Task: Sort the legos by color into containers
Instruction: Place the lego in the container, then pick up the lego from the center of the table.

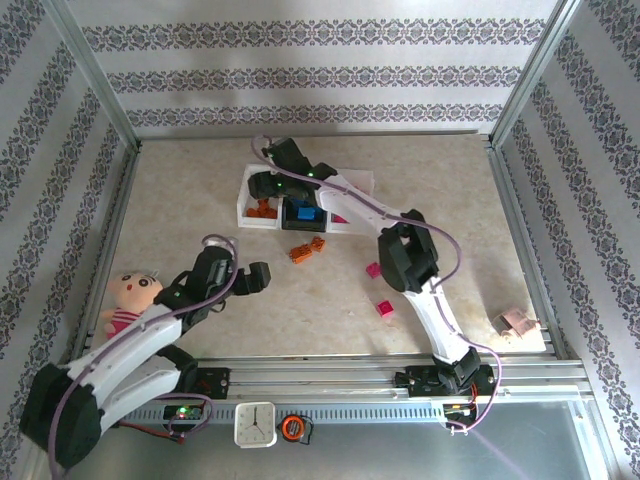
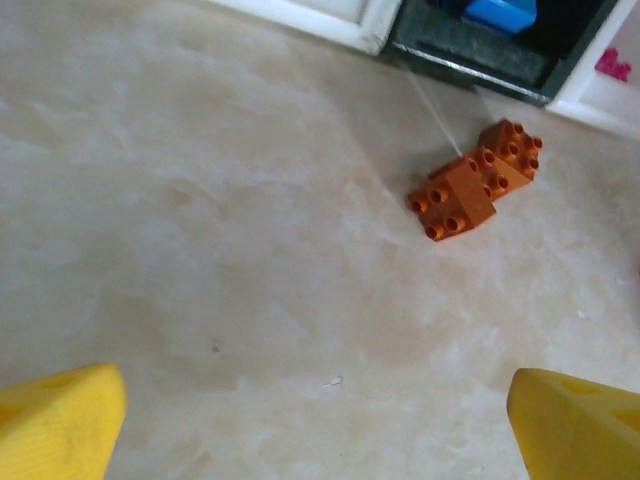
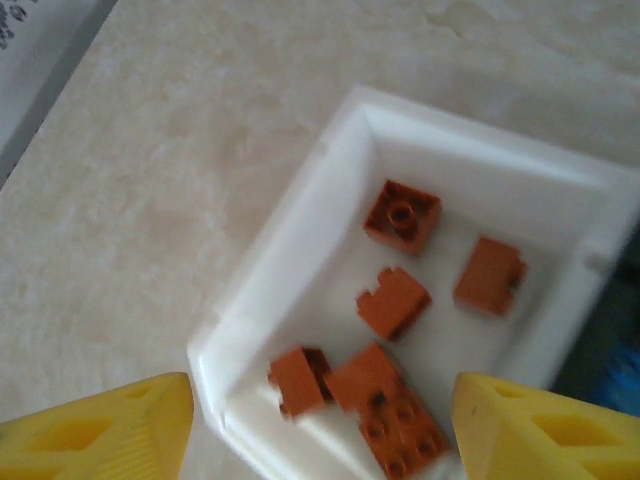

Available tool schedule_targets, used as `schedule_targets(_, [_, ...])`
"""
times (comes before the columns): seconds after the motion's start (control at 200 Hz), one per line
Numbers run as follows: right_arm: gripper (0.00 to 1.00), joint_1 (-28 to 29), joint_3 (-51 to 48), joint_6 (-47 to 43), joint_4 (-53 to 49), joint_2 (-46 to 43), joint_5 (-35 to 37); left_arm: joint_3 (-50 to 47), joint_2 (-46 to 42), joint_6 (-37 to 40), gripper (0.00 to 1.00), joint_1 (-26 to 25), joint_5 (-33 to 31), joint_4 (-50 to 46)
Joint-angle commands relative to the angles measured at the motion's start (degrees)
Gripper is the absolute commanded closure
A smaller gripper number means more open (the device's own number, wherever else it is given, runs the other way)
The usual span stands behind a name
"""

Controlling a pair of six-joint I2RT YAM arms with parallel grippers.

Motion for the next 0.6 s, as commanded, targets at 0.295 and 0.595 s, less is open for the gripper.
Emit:
schedule_targets(0.295, [0.31, -4.3, -44.8, 1.2, 15.1, -35.3, 0.6, 18.1, 29.5, 8.1, 0.15, -5.2, 7.4, 5.7])
schedule_targets(0.595, [0.3, -6.8, -58.1, 1.7, 15.2, -47.6, 2.4, 24.9, 40.8, 6.8, 0.34, -5.4, 6.9, 8.5])
